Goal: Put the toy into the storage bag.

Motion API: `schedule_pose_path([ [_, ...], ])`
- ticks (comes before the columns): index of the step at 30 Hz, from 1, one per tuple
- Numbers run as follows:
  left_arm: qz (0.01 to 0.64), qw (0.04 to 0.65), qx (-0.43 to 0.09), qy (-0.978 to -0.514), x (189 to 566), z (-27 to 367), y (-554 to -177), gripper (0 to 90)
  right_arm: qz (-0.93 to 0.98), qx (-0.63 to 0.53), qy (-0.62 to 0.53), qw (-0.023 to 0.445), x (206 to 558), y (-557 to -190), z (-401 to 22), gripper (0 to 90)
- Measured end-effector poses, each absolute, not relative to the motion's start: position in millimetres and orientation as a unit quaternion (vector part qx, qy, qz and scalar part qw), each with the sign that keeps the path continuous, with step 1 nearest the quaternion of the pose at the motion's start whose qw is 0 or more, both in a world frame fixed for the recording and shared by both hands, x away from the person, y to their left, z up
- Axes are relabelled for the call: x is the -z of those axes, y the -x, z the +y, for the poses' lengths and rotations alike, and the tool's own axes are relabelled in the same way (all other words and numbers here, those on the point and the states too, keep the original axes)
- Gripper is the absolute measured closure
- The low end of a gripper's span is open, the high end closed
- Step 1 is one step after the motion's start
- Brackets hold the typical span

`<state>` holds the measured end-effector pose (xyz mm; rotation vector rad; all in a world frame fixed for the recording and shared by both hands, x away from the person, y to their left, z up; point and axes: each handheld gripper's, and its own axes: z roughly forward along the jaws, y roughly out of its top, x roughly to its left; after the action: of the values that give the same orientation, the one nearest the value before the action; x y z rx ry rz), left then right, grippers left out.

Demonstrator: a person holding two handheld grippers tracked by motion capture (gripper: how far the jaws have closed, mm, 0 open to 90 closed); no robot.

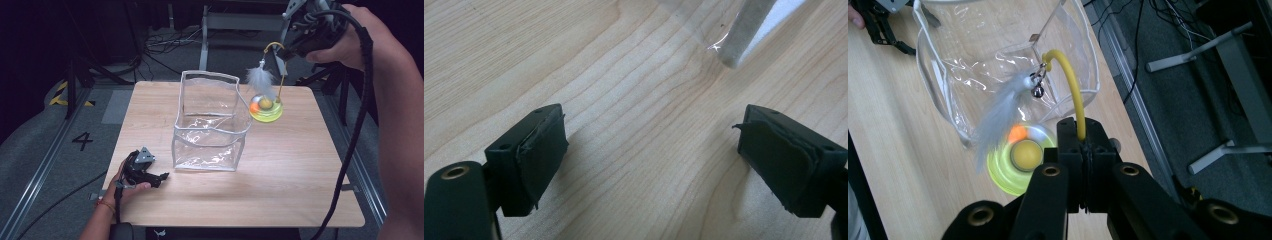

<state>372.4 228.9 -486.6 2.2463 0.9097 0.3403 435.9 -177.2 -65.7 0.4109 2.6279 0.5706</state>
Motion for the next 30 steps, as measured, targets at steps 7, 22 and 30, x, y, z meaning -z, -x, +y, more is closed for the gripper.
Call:
schedule_pose_path([
  [7, 0.35, 0.34, -0.13, -0.863, 487, 229, -372, 12.7, 0.944, -0.221, -0.131, 0.205, 59, -441, -154, 88.7],
  [22, 0.35, 0.34, -0.13, -0.863, 487, 229, -372, 12.6, 0.953, -0.223, -0.099, 0.18, 78, -457, -105, 88.7],
  [30, 0.35, 0.341, -0.13, -0.863, 487, 229, -372, 12.7, 0.957, -0.22, -0.094, 0.165, 93, -465, -87, 88.7],
])
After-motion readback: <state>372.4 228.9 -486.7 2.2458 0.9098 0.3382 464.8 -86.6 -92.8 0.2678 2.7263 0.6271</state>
